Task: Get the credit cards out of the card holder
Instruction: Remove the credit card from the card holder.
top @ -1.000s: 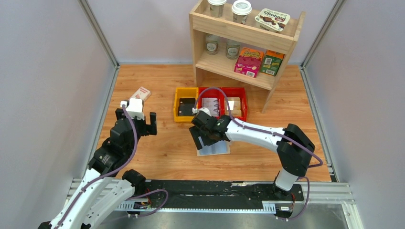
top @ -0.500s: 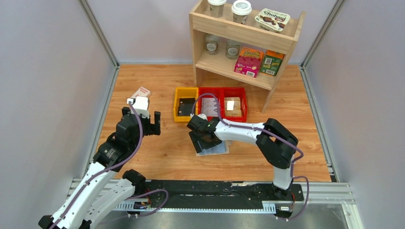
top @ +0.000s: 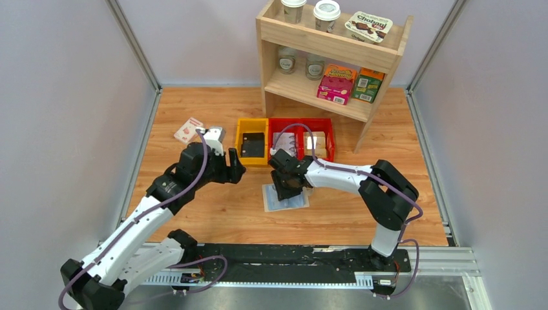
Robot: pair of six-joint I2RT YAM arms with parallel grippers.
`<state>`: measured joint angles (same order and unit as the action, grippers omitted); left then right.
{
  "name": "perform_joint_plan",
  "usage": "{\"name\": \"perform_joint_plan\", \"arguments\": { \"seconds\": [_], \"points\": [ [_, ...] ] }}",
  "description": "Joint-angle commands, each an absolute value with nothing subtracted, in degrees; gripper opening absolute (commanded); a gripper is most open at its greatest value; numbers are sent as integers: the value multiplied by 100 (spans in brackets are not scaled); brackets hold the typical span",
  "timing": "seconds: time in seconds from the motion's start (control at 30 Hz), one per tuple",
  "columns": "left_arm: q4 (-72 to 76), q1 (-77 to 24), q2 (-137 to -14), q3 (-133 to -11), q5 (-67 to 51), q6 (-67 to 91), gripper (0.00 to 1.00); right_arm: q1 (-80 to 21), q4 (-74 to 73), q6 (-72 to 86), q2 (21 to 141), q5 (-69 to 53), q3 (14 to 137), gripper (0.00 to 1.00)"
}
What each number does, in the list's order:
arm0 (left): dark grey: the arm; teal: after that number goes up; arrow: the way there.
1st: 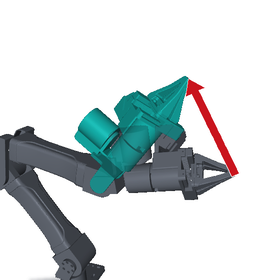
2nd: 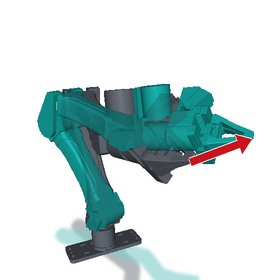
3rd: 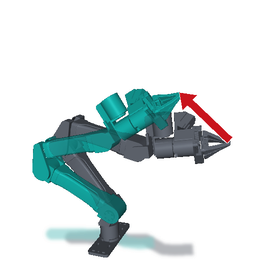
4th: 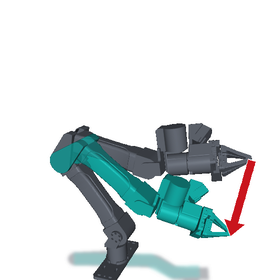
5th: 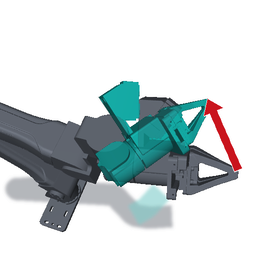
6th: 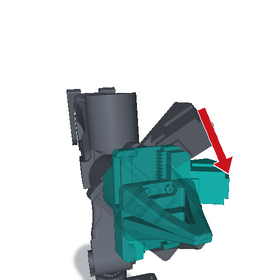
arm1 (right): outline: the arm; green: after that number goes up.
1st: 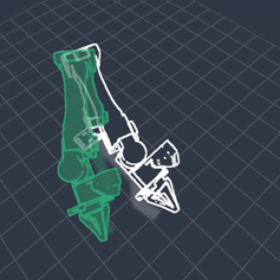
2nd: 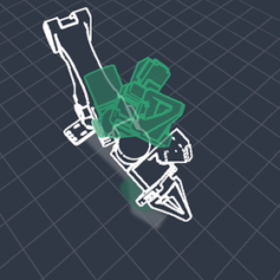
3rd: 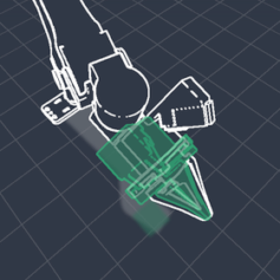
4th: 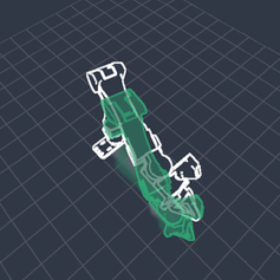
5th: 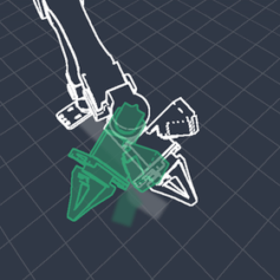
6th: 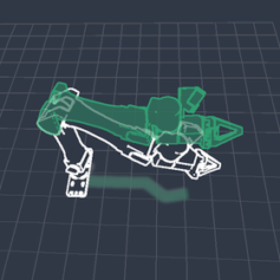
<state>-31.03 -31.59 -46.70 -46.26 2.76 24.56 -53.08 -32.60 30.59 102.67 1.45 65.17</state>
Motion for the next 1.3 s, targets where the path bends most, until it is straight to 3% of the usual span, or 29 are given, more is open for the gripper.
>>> {"name": "perform_joint_plan", "arguments": {
  "seconds": [0.0,0.17,0.4,0.67,0.87,1.27],
  "points": [
    [-2558,-3523,-5026,-4527,-307,3084,76,-5169,-2840,3059,10090,-316,6206,33],
    [-2127,-3981,-5912,-4491,-483,3357,59,-4808,-2260,3155,9871,-1044,5740,24],
    [-1714,-4306,-7390,-4754,-931,3472,44,-4588,-1846,3270,9721,-1476,5423,20],
    [-1617,-4465,-8735,-4992,-1055,3436,44,-4579,-1811,3313,9721,-1556,5423,19],
    [-2337,-4517,-9500,-5291,-888,3410,38,-4588,-2038,3436,9642,-1249,5440,19],
    [-2655,-4526,-9545,-5177,-694,3437,37,-4272,-3568,4113,8861,1150,5344,24]
  ]
}}
